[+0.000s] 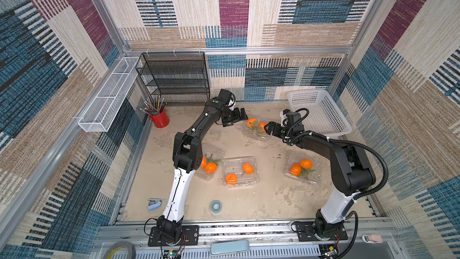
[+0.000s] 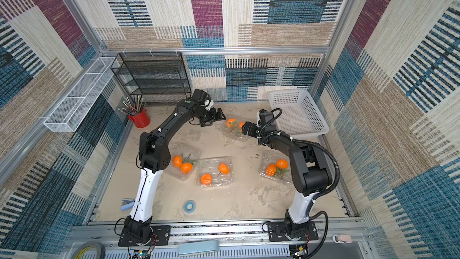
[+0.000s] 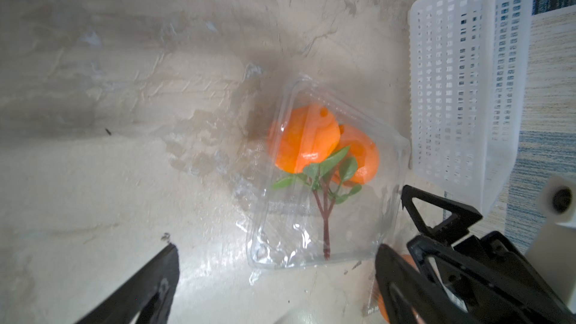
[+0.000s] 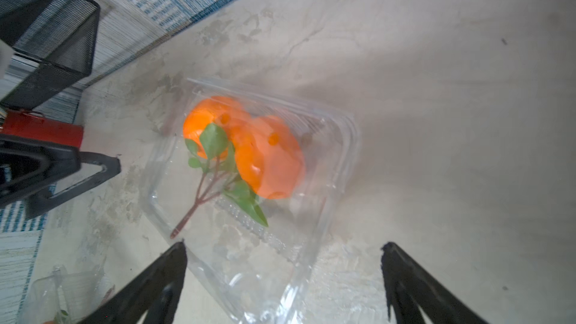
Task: Take oranges out of containers
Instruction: Move the packing box to the center of the board.
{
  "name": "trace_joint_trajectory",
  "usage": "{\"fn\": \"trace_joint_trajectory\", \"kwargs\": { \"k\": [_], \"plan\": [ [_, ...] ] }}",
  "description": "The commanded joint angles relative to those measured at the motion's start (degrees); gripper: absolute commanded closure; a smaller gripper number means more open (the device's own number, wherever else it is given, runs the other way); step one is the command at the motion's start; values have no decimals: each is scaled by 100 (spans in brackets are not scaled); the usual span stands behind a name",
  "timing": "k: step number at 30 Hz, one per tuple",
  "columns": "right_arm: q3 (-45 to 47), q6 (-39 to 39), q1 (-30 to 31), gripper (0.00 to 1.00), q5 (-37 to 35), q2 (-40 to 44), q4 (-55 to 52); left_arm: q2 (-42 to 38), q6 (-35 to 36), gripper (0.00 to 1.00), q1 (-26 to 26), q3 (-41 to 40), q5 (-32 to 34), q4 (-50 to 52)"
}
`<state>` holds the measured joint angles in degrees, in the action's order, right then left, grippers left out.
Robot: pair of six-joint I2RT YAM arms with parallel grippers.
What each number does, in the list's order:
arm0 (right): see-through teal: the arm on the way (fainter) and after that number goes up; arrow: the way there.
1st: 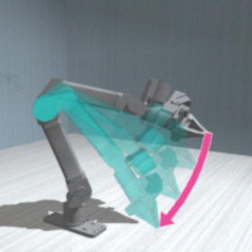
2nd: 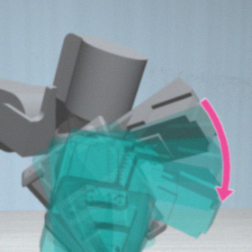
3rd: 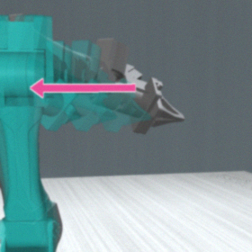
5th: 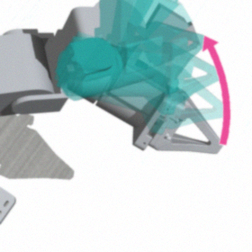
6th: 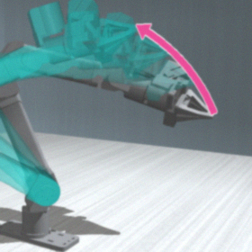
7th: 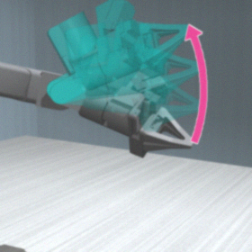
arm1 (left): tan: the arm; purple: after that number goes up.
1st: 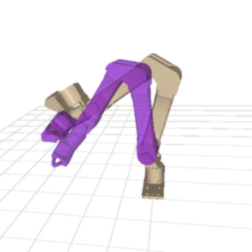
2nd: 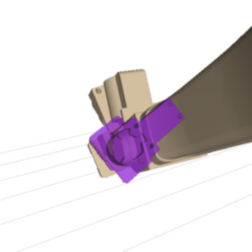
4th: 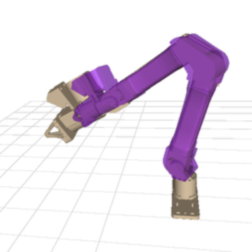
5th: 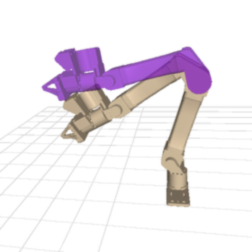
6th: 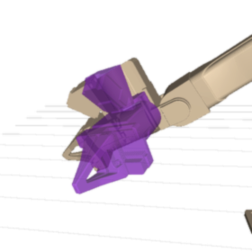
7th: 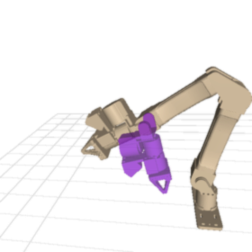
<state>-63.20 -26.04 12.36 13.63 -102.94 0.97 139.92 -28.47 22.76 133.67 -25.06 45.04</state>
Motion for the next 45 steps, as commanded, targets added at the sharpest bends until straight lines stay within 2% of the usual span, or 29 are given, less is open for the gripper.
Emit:
{"fn": "trace_joint_trajectory", "kwargs": {
  "k": [1, 5, 7, 13, 18, 23, 27, 33, 40, 44, 45],
  "plan": [
    [-203, -9, 3, 4, 92, -193, 279, 209, 171, 1, -5, 234, -188, -267],
    [-323, -299, -29, 7, -122, -341, 147, 446, 112, 1, -1, 428, -152, -277],
    [-492, -530, -155, 10, 2, -326, 12, 519, 98, 1, 7, 434, -170, -346],
    [-1010, -661, -155, 12, -143, -555, -568, 547, -126, 1, 17, 419, -418, -661],
    [-930, -822, -155, 15, -44, -877, -346, 565, -260, 1, 35, 421, -561, -768],
    [-341, -893, -117, 24, 93, -740, 377, 558, -241, 1, 31, 273, -550, -765],
    [-215, -802, -3, 28, 197, -695, 515, 540, -288, 1, 30, 195, -617, -776],
    [147, -1110, 347, 29, 316, -394, 967, 10, -288, 1, 27, -659, -508, -979],
    [-32, -1046, 621, 29, 458, -455, 1024, -932, -423, 1, -165, -1999, -452, -1480],
    [-245, -719, 584, 26, 126, -672, 687, -1246, -413, 1, -236, -2401, -455, -1559],
    [-296, -669, 560, 25, 75, -701, 630, -1303, -372, 1, -253, -2441, -253, -1465]
  ]
}}
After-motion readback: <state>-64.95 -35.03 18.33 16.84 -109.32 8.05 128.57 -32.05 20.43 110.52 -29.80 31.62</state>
